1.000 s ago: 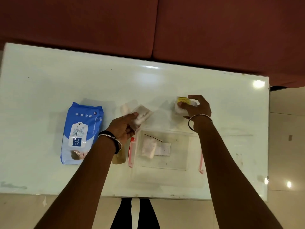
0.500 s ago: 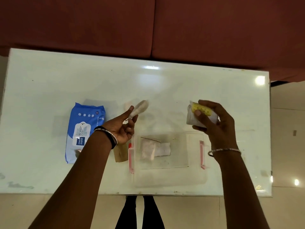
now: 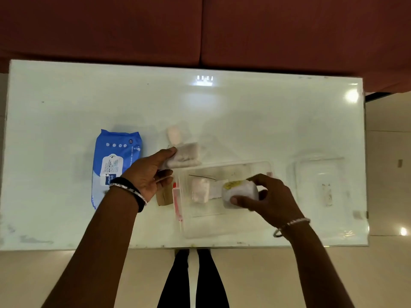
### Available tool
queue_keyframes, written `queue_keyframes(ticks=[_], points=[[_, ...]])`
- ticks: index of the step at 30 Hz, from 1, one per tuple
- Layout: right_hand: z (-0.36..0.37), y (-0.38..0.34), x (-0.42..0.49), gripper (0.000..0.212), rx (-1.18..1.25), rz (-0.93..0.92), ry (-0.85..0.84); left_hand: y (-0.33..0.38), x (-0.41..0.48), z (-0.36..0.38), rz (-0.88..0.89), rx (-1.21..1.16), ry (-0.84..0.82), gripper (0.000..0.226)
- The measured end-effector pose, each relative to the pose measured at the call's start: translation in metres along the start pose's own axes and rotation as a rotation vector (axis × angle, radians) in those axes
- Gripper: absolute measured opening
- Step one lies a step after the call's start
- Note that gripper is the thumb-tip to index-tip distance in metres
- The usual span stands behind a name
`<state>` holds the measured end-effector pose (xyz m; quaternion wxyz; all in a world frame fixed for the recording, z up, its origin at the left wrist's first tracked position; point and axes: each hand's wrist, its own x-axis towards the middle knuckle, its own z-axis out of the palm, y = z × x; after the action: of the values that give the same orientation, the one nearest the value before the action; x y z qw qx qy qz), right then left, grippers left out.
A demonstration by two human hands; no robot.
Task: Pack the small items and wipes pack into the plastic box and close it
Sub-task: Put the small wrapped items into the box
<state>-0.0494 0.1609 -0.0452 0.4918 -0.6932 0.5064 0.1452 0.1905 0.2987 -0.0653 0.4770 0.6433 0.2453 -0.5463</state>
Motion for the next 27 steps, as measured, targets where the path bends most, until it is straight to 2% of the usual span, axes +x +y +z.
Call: queue_keyframes(ticks=[5,10,15,20,24,27], points=[[0.023,0.003,0.045,0.059,-0.293,0.058,-0.168,-0.015,-0.023,0.001,0.222,0.167,-0.058,0.01],[0.044,0.006,0.072,0.067,-0.328,0.148,-0.262,-0.042,-0.026,-0.005,0.26,0.264,-0.075,0.01],[0.066,-0.003,0.08,0.076,-0.14,0.163,-0.052,-0.053,-0.023,-0.014,0.295,0.204,-0.117,0.016],[0.086,-0.006,0.076,0.072,0.01,0.193,0.116,-0.051,-0.019,-0.019,0.294,0.187,-0.148,0.018],[0.09,-0.007,0.067,0.07,0.15,0.166,0.235,-0.05,-0.019,-0.02,0.307,0.222,-0.174,0.012],[0.08,-0.008,0.058,0.07,0.201,0.176,0.263,-0.05,-0.023,-0.019,0.394,0.34,-0.135,0.018]])
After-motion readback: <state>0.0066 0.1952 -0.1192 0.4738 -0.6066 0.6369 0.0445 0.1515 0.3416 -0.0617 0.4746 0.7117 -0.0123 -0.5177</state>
